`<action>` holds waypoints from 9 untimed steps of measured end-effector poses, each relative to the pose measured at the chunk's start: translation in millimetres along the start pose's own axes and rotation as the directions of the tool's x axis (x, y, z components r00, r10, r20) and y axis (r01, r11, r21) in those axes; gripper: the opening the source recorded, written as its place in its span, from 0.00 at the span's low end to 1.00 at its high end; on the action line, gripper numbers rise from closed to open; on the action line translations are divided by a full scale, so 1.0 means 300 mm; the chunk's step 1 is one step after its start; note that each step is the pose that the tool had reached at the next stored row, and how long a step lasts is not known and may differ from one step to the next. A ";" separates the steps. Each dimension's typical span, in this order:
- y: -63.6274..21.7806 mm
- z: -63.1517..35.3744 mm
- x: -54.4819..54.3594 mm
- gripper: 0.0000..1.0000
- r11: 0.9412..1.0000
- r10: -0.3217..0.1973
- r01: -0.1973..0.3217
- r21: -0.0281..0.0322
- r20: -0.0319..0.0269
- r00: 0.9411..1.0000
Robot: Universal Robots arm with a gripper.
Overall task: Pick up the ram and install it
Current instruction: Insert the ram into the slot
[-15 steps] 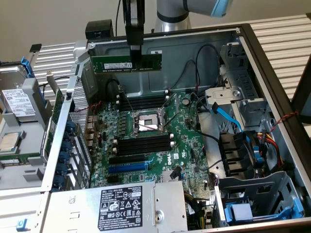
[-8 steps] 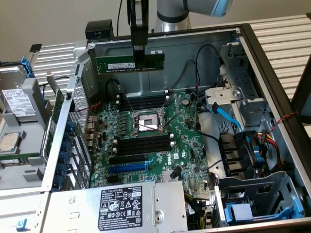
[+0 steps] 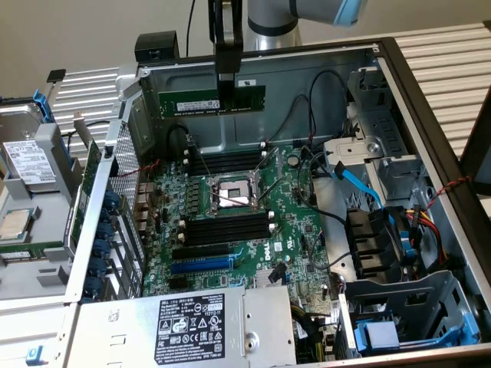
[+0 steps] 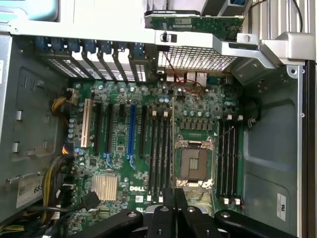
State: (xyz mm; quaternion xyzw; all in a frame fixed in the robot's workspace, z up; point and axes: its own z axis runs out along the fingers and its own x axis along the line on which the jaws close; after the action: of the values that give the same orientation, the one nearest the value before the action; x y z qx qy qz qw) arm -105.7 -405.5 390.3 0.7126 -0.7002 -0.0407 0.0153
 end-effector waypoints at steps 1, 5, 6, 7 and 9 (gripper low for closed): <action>-0.003 0.000 0.000 0.12 1.000 -0.001 0.001 0.000 0.000 1.000; -0.004 0.000 0.000 0.12 1.000 -0.001 0.001 -0.001 0.000 1.000; -0.004 0.000 0.000 0.12 1.000 -0.001 0.001 -0.001 0.000 1.000; -0.004 0.001 -0.002 0.12 1.000 -0.001 0.001 -0.001 0.000 1.000; -0.005 0.003 -0.013 0.12 1.000 -0.002 0.002 -0.001 0.000 1.000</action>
State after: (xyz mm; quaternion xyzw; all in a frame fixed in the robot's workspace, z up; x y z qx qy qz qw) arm -104.4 -401.6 389.5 0.7132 -0.6996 -0.0410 0.0158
